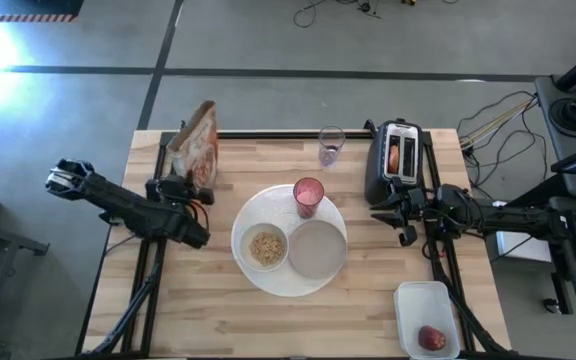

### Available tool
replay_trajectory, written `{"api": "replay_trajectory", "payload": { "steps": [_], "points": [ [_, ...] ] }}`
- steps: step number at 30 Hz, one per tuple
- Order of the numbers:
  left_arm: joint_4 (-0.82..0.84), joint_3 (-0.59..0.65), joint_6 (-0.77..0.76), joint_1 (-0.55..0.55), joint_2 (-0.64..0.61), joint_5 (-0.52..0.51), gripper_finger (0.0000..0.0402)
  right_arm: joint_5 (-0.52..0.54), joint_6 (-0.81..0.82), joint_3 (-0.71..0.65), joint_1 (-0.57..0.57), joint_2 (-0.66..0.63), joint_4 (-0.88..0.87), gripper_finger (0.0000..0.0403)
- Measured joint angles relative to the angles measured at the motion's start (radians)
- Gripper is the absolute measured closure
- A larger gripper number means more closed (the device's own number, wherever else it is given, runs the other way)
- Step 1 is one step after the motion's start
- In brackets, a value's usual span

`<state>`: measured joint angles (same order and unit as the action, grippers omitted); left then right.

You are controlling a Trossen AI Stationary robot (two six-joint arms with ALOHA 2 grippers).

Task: Arrange a breakfast setting
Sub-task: Pour the cereal from the orange cereal box into the white bowl

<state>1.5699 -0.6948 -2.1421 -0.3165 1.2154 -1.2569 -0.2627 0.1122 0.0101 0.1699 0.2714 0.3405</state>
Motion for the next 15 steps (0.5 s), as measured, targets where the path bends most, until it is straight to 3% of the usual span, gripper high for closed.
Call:
{"api": "replay_trajectory", "payload": {
  "steps": [15],
  "points": [
    [-0.05, 0.116, -0.05, 0.268, 0.027, -0.017, 0.0402, 0.001, 0.013, 0.0, 0.0, 0.0, 0.003, 0.0319]
  ]
}}
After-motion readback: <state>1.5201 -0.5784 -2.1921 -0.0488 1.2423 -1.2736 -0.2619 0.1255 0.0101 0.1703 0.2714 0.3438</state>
